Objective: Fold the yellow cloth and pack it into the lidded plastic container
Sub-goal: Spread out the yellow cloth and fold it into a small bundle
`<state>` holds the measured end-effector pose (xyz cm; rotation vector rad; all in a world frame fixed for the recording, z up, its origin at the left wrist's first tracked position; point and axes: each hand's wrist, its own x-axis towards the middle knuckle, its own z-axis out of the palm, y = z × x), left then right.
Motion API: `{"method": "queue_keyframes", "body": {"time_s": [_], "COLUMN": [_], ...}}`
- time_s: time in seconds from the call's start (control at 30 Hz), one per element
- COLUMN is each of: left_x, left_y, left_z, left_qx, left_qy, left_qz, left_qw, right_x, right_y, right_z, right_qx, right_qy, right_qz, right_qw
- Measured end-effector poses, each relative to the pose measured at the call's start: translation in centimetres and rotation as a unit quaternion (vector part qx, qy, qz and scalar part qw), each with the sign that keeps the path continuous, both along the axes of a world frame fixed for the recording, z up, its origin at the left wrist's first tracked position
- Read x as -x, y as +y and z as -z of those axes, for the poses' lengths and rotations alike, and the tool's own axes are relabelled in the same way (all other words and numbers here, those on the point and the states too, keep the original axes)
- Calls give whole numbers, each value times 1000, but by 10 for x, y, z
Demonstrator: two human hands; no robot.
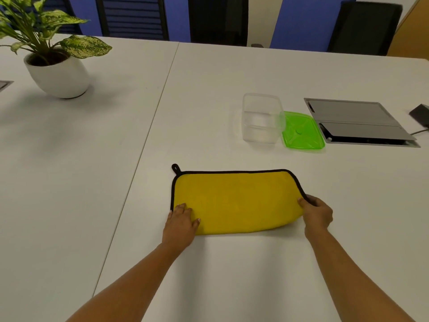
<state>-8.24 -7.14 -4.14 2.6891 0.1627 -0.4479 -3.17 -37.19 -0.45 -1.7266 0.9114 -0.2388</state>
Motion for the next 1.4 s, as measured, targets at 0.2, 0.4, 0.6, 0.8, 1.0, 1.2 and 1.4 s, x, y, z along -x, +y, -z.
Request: {"method": "queue_keyframes", "body": {"time_s": [0.2,0.4,0.6,0.8,1.0,1.2,1.4], "left_x": [-31,-64,-64,-68,-70,-59,-54], "left_y": [-25,-42,-24,-9,16,47,60], "left_z": [-46,-73,-54,-48,-53,-39,-25], "left_qx": [313,492,466,458,466,431,397], "left_qy": [14,78,69,71,40,36,19], "left_qz": [-156,-242,-290,-305,-276,-299,-300], "left_qw": [937,833,833,832,840,851,867], "right_x": [8,30,47,52,46,50,50], "right_y": [66,135,173,180,196,223,233], "right_z": [-23,-22,-5,0,0,10,18], "right_qx": [5,69,94,123,137,151,171], "right_qy": [-81,-114,-71,-56,-77,-58,-37], "right_qz": [-101,-245,-328,-367,-401,-459,-485], "right_qw": [992,960,937,920,903,874,857]}}
